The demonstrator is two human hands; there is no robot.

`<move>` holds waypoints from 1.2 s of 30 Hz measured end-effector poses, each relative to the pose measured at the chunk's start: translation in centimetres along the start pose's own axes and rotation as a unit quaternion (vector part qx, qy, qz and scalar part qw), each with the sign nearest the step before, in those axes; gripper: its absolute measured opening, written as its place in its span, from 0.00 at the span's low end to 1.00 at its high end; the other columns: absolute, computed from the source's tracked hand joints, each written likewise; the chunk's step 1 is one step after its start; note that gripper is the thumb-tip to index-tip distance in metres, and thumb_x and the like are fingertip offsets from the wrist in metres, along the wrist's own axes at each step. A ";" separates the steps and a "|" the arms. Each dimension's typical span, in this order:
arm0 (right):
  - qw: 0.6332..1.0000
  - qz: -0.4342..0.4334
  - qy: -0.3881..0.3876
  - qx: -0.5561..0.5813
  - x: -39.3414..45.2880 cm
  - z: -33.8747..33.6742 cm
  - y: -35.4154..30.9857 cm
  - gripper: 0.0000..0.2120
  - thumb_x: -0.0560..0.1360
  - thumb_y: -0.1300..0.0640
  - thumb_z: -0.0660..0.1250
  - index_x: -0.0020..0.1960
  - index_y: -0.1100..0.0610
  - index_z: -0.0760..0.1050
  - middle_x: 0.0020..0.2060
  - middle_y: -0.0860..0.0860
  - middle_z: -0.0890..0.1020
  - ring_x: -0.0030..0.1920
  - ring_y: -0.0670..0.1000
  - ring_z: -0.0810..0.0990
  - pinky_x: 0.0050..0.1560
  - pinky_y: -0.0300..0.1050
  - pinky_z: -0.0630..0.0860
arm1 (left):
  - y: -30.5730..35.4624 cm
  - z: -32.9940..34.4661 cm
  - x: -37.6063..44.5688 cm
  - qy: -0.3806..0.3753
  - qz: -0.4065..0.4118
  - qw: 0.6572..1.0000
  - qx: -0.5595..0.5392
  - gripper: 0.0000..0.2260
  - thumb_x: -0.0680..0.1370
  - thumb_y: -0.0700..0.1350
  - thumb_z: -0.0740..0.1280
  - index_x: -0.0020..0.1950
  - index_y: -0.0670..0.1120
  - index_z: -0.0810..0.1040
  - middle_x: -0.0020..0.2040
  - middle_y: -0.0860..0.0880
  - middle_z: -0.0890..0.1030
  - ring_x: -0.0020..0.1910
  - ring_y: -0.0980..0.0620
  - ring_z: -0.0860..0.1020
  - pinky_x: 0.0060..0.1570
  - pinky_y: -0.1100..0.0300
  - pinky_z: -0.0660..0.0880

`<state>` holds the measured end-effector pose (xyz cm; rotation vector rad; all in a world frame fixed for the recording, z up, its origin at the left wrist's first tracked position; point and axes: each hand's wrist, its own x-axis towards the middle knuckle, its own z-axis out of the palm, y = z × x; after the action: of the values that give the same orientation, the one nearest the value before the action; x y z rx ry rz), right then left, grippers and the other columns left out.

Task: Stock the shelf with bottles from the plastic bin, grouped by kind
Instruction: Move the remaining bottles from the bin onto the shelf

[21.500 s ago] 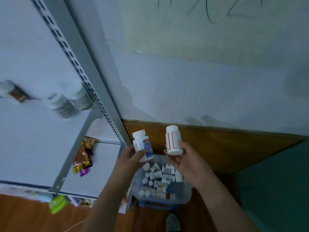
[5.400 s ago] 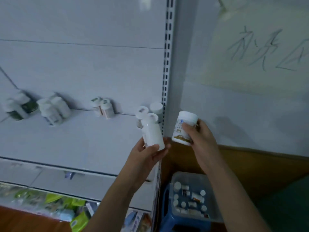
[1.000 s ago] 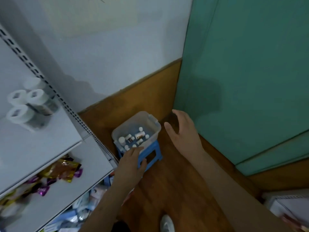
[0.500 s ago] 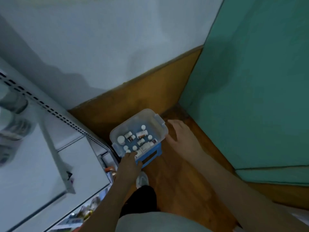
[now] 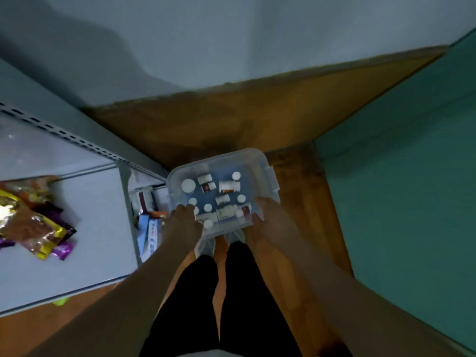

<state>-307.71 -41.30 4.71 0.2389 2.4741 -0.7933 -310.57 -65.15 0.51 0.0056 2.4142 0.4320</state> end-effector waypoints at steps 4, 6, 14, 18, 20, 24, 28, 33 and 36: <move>0.996 -0.022 -0.076 -0.039 6.7 3.8 2.7 0.22 0.81 0.54 0.63 0.73 0.57 0.68 0.67 0.53 0.75 0.67 0.53 0.74 0.70 0.46 0.68 | -0.1 0.9 4.7 0.023 -0.005 0.999 0.037 0.20 0.76 0.42 0.66 0.67 0.41 0.71 0.59 0.40 0.75 0.59 0.39 0.74 0.53 0.47 0.74; 0.989 -0.048 -0.119 -0.078 9.9 5.9 4.1 0.24 0.79 0.53 0.65 0.73 0.56 0.67 0.65 0.54 0.76 0.65 0.54 0.75 0.67 0.49 0.72 | -0.2 1.8 7.4 0.034 0.001 0.998 0.046 0.22 0.76 0.43 0.67 0.70 0.42 0.70 0.63 0.40 0.74 0.60 0.40 0.74 0.56 0.46 0.74; 0.907 -0.201 -0.216 -0.300 18.1 13.2 7.7 0.21 0.76 0.53 0.67 0.67 0.58 0.70 0.61 0.56 0.77 0.62 0.56 0.74 0.56 0.50 0.73 | -1.1 6.5 16.1 0.004 0.004 0.967 0.255 0.29 0.76 0.45 0.69 0.76 0.47 0.65 0.74 0.39 0.64 0.74 0.38 0.62 0.70 0.46 0.65; 0.884 -0.194 -0.206 -0.373 19.1 15.9 8.3 0.20 0.76 0.51 0.67 0.65 0.58 0.72 0.58 0.55 0.79 0.60 0.57 0.76 0.60 0.49 0.68 | -1.6 7.9 17.3 -0.018 -0.061 0.953 0.296 0.29 0.75 0.47 0.72 0.73 0.46 0.66 0.68 0.38 0.66 0.67 0.36 0.68 0.59 0.48 0.75; 0.887 -0.177 -0.199 -0.378 19.6 16.9 8.8 0.19 0.76 0.50 0.67 0.63 0.57 0.72 0.57 0.54 0.80 0.58 0.56 0.76 0.59 0.49 0.67 | -1.9 8.5 17.7 -0.032 -0.069 0.952 0.297 0.27 0.76 0.45 0.70 0.73 0.46 0.65 0.64 0.39 0.69 0.61 0.39 0.72 0.57 0.51 0.75; 0.901 -0.163 -0.212 -0.342 20.6 17.1 9.2 0.19 0.74 0.50 0.69 0.62 0.57 0.73 0.58 0.54 0.79 0.59 0.56 0.76 0.60 0.49 0.68 | -2.5 9.0 18.1 -0.030 -0.102 0.976 0.192 0.23 0.78 0.48 0.69 0.70 0.47 0.67 0.60 0.42 0.73 0.57 0.42 0.76 0.52 0.54 0.74; 0.937 -0.137 -0.183 -0.265 20.1 14.9 9.0 0.20 0.73 0.47 0.71 0.60 0.57 0.75 0.58 0.54 0.78 0.58 0.56 0.76 0.55 0.47 0.71 | -2.0 7.5 16.8 -0.024 -0.177 0.975 -0.130 0.21 0.78 0.51 0.69 0.68 0.45 0.72 0.60 0.44 0.77 0.58 0.43 0.76 0.50 0.59 0.68; 0.981 -0.061 -0.139 -0.119 18.1 10.8 7.7 0.18 0.74 0.47 0.72 0.55 0.59 0.76 0.50 0.55 0.80 0.51 0.55 0.79 0.43 0.42 0.67 | -1.4 5.5 12.4 0.004 -0.232 0.879 -0.416 0.26 0.63 0.59 0.72 0.55 0.45 0.78 0.55 0.40 0.80 0.53 0.41 0.80 0.57 0.44 0.79; 0.993 -0.034 -0.108 -0.015 16.5 7.4 5.2 0.17 0.73 0.49 0.74 0.56 0.57 0.75 0.46 0.46 0.79 0.45 0.46 0.77 0.39 0.35 0.67 | -0.1 3.6 8.9 0.008 -0.252 0.793 -0.554 0.21 0.66 0.52 0.77 0.54 0.44 0.79 0.56 0.37 0.81 0.50 0.42 0.81 0.55 0.43 0.79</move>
<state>-316.84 -41.28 -11.79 0.0547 2.2982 -0.7671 -315.17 -63.11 -7.70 -1.1132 1.7133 1.4850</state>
